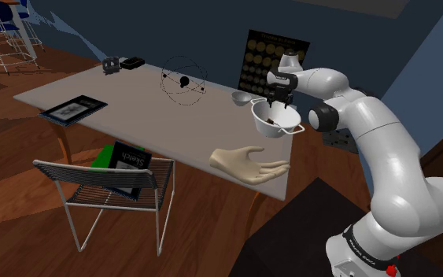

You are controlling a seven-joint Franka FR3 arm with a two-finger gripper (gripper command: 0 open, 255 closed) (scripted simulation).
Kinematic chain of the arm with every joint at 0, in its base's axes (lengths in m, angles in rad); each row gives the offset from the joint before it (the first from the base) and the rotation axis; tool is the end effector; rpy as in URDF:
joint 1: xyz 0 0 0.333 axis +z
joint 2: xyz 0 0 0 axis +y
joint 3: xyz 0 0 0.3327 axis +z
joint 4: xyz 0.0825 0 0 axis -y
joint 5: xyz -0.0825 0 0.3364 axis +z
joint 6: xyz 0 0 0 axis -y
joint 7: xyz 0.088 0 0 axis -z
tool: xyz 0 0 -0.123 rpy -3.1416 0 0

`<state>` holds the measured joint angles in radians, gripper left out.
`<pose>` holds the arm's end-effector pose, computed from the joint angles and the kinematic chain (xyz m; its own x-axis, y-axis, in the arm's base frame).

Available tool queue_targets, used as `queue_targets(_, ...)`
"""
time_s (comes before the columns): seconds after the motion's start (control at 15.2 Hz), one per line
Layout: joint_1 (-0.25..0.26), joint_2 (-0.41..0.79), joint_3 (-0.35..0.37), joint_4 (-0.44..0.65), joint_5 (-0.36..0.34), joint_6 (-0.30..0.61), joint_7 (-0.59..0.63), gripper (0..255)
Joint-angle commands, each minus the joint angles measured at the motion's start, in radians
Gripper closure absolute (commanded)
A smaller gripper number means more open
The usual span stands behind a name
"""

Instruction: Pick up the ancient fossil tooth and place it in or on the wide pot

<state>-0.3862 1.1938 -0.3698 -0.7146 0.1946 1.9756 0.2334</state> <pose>0.6696 -0.4066 0.2488 0.6870 -0.7134 0.1386 -0.7267 -0.6750 0.1279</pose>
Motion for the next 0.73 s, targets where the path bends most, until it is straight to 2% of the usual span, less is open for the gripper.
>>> queue_targets(0.0,0.0,0.0,0.0,-0.001,0.0,0.0,0.0,0)
queue_targets(0.26,0.026,-0.096,-0.011,-0.054,-0.008,-0.046,-0.001,0)
queue_targets(0.66,0.026,-0.096,-0.011,-0.053,-0.008,-0.046,-0.001,0)
